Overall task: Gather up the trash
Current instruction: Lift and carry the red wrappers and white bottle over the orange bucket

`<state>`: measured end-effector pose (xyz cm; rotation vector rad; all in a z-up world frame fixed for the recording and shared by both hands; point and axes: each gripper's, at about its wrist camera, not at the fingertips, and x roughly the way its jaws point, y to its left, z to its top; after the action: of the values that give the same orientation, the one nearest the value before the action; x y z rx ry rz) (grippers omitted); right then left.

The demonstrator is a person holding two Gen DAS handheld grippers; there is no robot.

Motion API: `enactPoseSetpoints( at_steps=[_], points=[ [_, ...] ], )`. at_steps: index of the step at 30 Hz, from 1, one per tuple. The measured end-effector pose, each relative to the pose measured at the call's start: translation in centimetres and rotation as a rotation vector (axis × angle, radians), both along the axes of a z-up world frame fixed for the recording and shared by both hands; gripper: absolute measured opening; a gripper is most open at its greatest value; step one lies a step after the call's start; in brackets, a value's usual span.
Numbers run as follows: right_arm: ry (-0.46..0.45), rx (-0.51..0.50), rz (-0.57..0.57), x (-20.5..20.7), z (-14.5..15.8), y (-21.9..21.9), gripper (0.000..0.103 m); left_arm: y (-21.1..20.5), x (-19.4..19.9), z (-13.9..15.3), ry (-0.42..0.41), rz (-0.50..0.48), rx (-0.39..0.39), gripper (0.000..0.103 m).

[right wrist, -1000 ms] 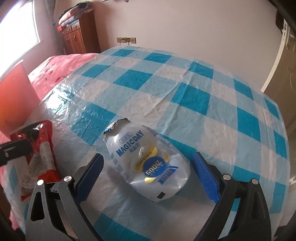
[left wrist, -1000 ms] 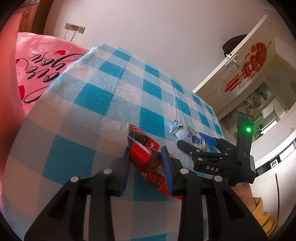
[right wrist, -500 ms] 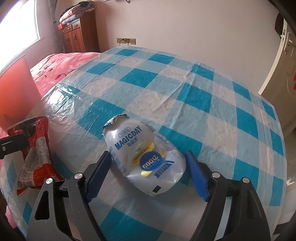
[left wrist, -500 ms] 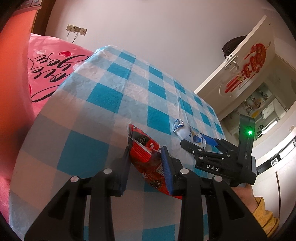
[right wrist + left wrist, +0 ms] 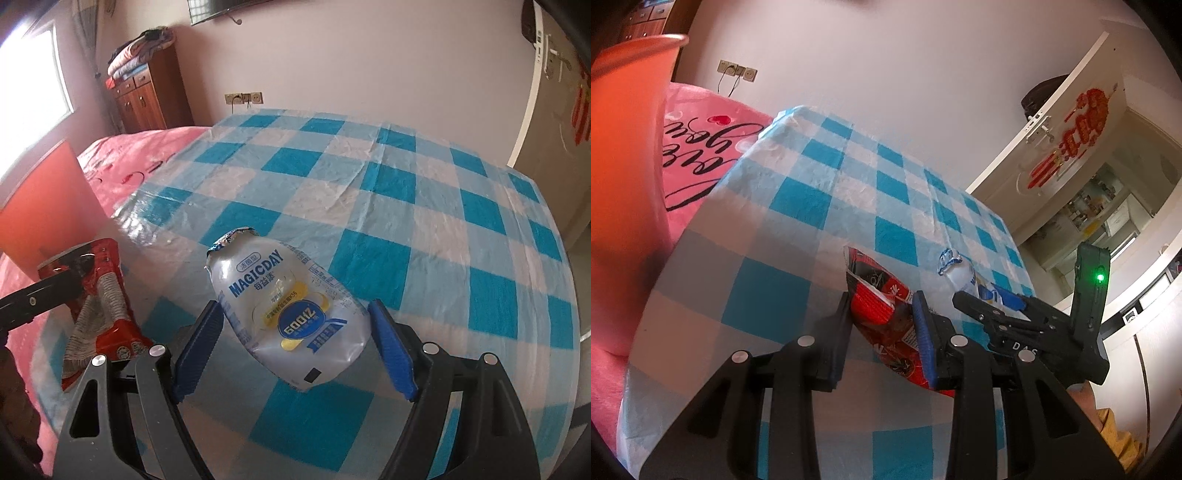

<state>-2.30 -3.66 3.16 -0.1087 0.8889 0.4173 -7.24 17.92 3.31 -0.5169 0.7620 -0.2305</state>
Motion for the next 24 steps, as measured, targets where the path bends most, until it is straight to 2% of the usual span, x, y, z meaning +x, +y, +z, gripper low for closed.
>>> enactPoseSetpoints(
  at_steps=[3,5,11,24],
  points=[
    [0.008,0.033,-0.007,-0.7,0.6,-0.1,0.079,0.3,-0.6,0.7,-0.021,0.002,-0.003,0.034],
    [0.013,0.055,-0.009,-1.2,1.1,-0.2,0.079,0.6,-1.0,1.1,-0.033,0.003,-0.009,0.029],
    [0.020,0.111,0.003,-2.2,2.9,0.4,0.079,1.4,-2.1,2.4,-0.067,0.016,-0.010,0.028],
    [-0.017,0.146,0.050,-3.9,5.9,2.9,0.079,3.4,-4.0,4.4,-0.133,0.044,-0.030,0.028]
  ],
)
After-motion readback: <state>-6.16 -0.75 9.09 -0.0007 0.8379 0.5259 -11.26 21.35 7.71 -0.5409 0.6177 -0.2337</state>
